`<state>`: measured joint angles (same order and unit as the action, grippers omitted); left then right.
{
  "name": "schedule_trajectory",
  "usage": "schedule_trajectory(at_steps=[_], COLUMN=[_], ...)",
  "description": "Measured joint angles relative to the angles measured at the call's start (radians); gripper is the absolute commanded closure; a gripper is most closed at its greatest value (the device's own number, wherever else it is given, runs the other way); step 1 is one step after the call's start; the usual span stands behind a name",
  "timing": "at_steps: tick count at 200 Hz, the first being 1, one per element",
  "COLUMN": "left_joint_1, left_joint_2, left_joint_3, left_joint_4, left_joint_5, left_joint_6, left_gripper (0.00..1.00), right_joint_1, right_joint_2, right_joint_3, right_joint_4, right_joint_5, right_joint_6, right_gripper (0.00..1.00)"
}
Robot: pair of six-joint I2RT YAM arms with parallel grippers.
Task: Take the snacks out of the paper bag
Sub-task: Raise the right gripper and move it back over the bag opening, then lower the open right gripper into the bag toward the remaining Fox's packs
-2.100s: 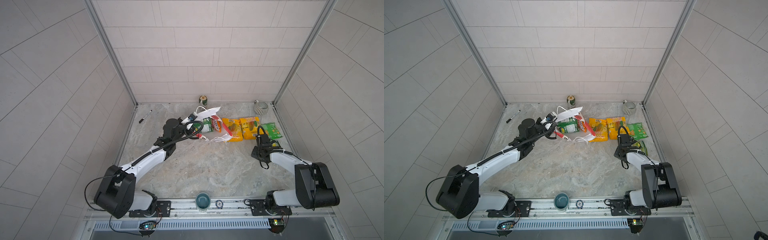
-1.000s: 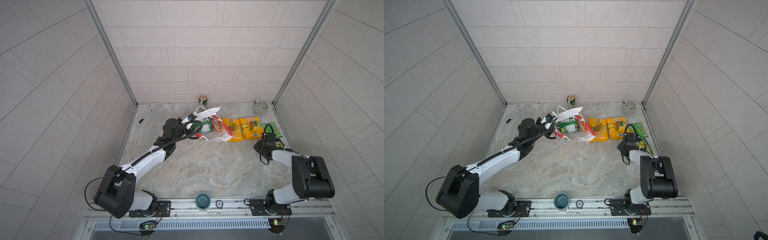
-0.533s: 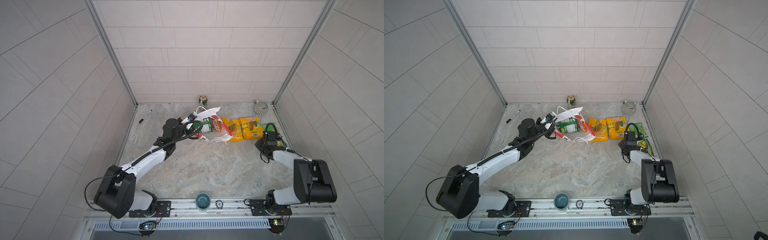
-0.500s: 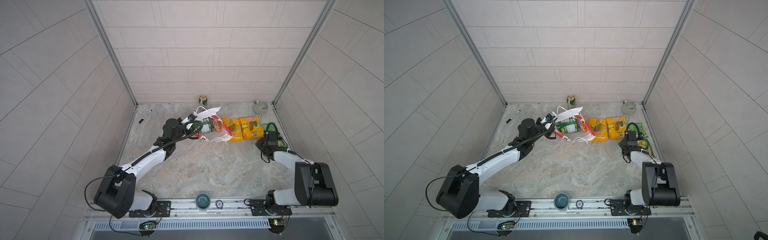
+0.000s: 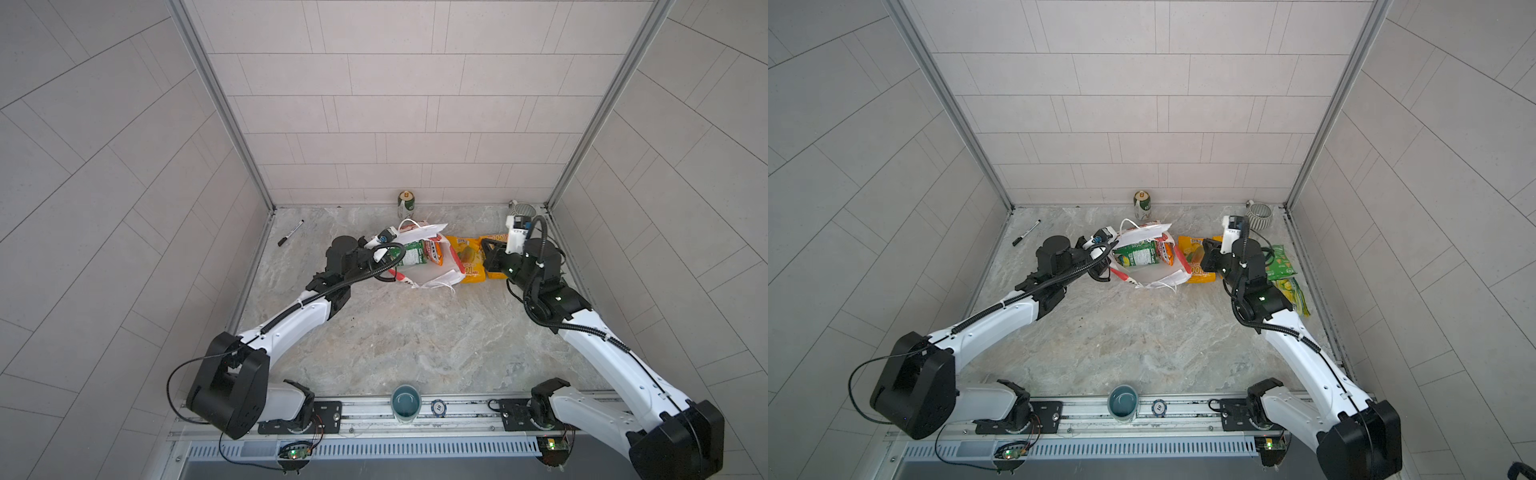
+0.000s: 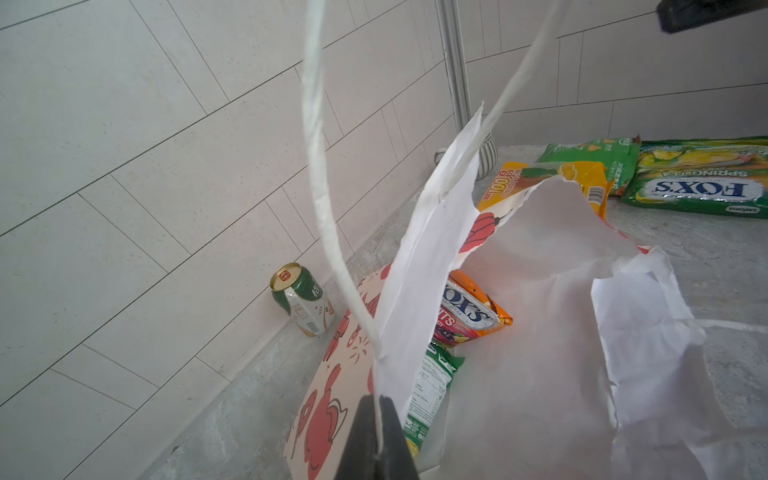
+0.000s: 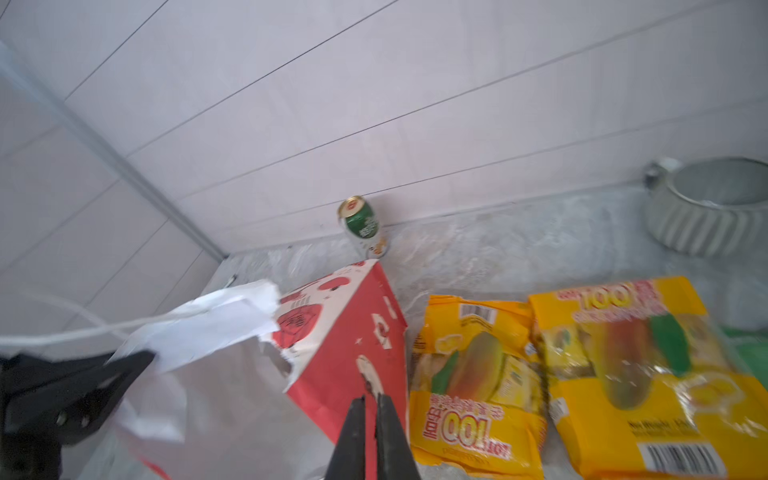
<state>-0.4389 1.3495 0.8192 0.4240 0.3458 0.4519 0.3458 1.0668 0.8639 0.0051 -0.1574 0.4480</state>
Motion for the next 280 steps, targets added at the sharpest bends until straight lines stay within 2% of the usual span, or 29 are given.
schedule_trajectory(at_steps=[25,58,127,162,238,280], left_joint_1=[0.000,-0.001,-0.007,-0.009,-0.015,-0.019], left_joint_2=[0.000,0.000,0.001,0.001,0.004,0.008], left_joint_3=[0.016,0.031,0.044,0.047,0.047,0.047], left_joint_4=[-0.031,-0.063,-0.091,-0.098,-0.127,-0.138], left_joint_5=[0.034,0.072,0.079,0.080,0.108,0.154], left_joint_6=[0.002,0.002,-0.002,-0.007,-0.006,0.012], left_gripper=[1.00,1.00,1.00,1.00,1.00,1.00], right_joint_1=[0.101,0.181,0.256,0.265,0.277,0.278], right_joint_2=[0.120,0.234,0.386,0.489,0.691,0.710], right_joint_3=[0.041,0.040,-0.108,-0.134,-0.068,-0.037], right_joint_4=[0.006,0.057,0.394,0.473,0.607,0.643], right_joint_5=[-0.018,-0.001,0.124,0.165,0.204,0.266], right_joint_6=[-0.087,-0.142,-0.157,-0.151,-0.117,-0.089], right_gripper=[0.97,0.98,0.98,0.98,0.84,0.72])
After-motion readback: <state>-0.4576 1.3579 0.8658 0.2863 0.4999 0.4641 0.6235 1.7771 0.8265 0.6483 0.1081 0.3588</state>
